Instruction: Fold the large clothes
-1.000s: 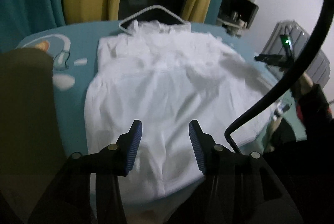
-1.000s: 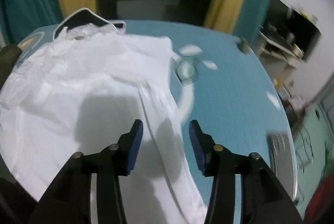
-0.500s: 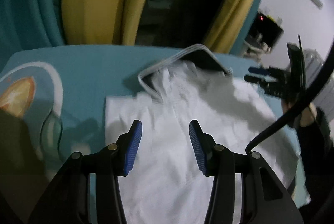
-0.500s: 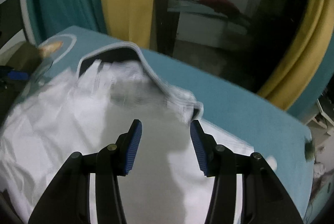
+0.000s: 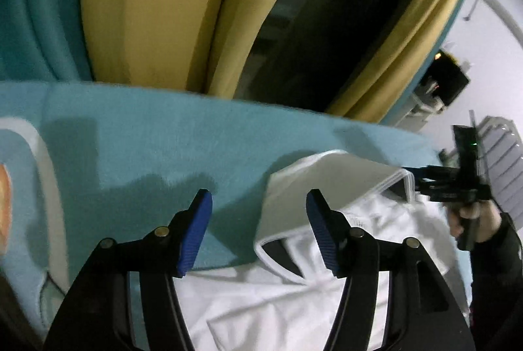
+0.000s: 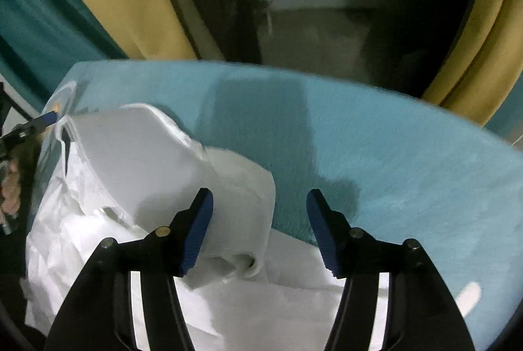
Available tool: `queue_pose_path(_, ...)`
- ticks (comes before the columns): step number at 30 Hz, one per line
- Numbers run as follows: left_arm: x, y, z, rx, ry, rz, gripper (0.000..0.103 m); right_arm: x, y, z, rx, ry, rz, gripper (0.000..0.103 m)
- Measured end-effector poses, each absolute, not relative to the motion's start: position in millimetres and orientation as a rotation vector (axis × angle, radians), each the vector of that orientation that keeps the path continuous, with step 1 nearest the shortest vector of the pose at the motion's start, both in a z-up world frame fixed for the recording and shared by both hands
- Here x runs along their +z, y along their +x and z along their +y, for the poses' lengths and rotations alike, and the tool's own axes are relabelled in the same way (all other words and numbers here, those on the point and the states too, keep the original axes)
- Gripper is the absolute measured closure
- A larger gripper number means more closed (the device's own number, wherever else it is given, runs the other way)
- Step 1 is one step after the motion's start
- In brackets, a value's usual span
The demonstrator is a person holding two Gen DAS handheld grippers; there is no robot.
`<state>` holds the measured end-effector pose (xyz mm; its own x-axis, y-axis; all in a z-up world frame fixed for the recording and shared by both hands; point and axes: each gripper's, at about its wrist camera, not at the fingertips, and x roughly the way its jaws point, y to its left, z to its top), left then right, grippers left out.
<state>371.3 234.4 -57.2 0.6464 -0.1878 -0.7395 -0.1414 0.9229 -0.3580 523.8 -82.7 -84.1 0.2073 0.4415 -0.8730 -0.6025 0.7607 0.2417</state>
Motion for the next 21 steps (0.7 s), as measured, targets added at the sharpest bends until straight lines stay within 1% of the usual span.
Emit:
queue_pose_path(4, -87, 391, 230, -0.01, -0.43, 0.96, 0.04, -93, 525, -83, 0.813, -0.105, 1.173, 0.043)
queue_pose_path(6, -92, 390, 228, -0.02, -0.422, 0.958, 0.04, -93, 519, -80, 0.855, -0.124, 1.171, 0.044)
queue_pose_path(8, -92, 389, 226, -0.015, -0.407, 0.969, 0.039, -94, 512, -77, 0.904, -0.143, 1.171, 0.067)
queue_pose_path(9, -91, 389, 222, -0.01, -0.394, 0.976, 0.04, -94, 508, -75, 0.912, -0.156, 1.164, 0.072)
queue_pose_path(10, -92, 391, 220, -0.021, -0.383, 0.977, 0.04, -94, 506, -75, 0.923, -0.166, 1.159, 0.08)
queue_pose_path(11, -92, 393, 217, -0.045, -0.375, 0.978, 0.04, -91, 500, -73, 0.933, -0.194, 1.136, 0.084)
queue_pose_path(12, -93, 395, 214, -0.059, -0.365, 0.976, 0.045, -88, 496, -72, 0.925, -0.227, 1.102, 0.087)
queue_pose_path(13, -91, 398, 210, -0.07, -0.354, 0.972, 0.067, -84, 492, -71, 0.905, -0.263, 1.062, 0.09)
queue_pose_path(14, -89, 398, 204, -0.085, -0.342, 0.963, 0.081, -78, 489, -70, 0.864, -0.316, 1.003, 0.092)
queue_pose_path(15, -86, 397, 197, -0.07, -0.309, 0.949, 0.099, -71, 482, -69, 0.808, -0.387, 0.927, 0.093)
queue_pose_path(16, -81, 398, 191, -0.057, -0.27, 0.931, 0.103, -64, 473, -69, 0.775, -0.436, 0.869, 0.093)
queue_pose_path(20, -60, 394, 172, -0.032, -0.176, 0.833, 0.103, -38, 439, -69, 0.614, -0.669, 0.588, 0.093)
queue_pose_path(21, -55, 393, 171, -0.023, -0.166, 0.812, 0.103, -35, 434, -69, 0.59, -0.699, 0.549, 0.093)
